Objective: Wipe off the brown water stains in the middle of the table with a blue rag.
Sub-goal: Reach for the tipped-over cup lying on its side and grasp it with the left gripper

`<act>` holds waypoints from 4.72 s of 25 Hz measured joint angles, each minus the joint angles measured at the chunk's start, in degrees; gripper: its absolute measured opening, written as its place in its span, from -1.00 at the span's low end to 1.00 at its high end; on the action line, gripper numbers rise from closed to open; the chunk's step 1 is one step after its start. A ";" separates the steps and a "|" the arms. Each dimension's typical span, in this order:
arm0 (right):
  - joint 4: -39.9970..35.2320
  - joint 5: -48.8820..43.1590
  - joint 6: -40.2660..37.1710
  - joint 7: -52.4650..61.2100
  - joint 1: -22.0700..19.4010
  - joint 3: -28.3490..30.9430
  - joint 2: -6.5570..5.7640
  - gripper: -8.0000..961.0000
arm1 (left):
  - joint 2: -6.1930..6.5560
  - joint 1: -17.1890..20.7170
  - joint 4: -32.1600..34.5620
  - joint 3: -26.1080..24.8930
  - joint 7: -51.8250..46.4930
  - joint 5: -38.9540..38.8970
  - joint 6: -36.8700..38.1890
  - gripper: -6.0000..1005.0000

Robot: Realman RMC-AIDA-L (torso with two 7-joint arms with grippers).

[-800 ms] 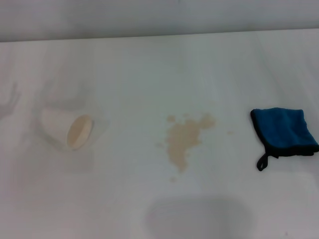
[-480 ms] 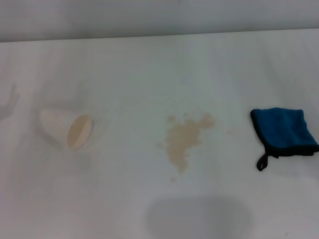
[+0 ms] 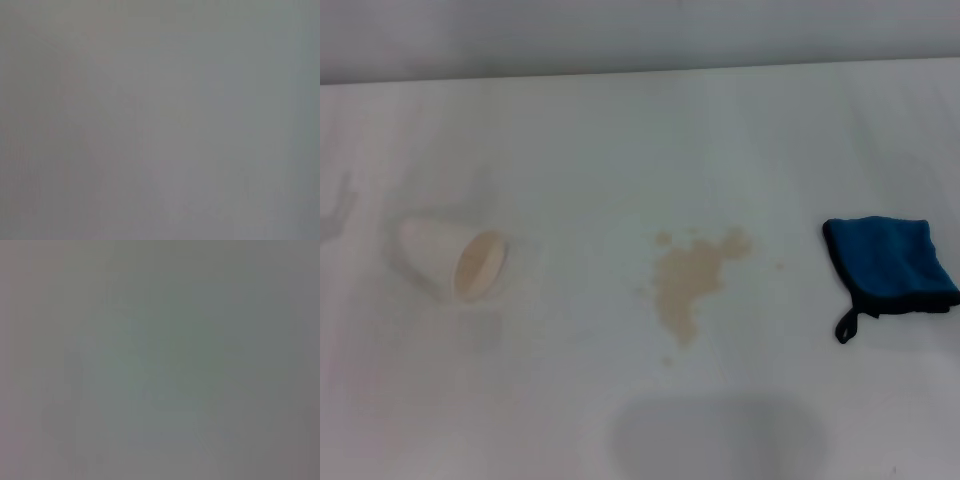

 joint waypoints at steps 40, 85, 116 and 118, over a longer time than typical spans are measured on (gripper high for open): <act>0.52 -0.35 -2.89 2.28 0.27 -0.70 0.00 0.82 | 10.66 6.20 42.11 -2.07 -55.03 55.67 8.89 0.75; 5.76 -0.37 0.71 12.66 1.14 -0.68 0.24 0.82 | 12.05 -6.84 65.34 4.59 -66.77 117.35 -2.90 0.47; 6.54 -0.38 0.36 12.18 -0.17 -0.62 0.09 0.82 | 11.50 -17.98 51.86 22.17 -69.65 122.07 3.89 0.75; 6.53 -0.38 0.33 12.13 -0.15 -0.76 0.09 0.82 | 11.75 -18.36 51.12 22.74 -68.84 121.61 4.22 0.74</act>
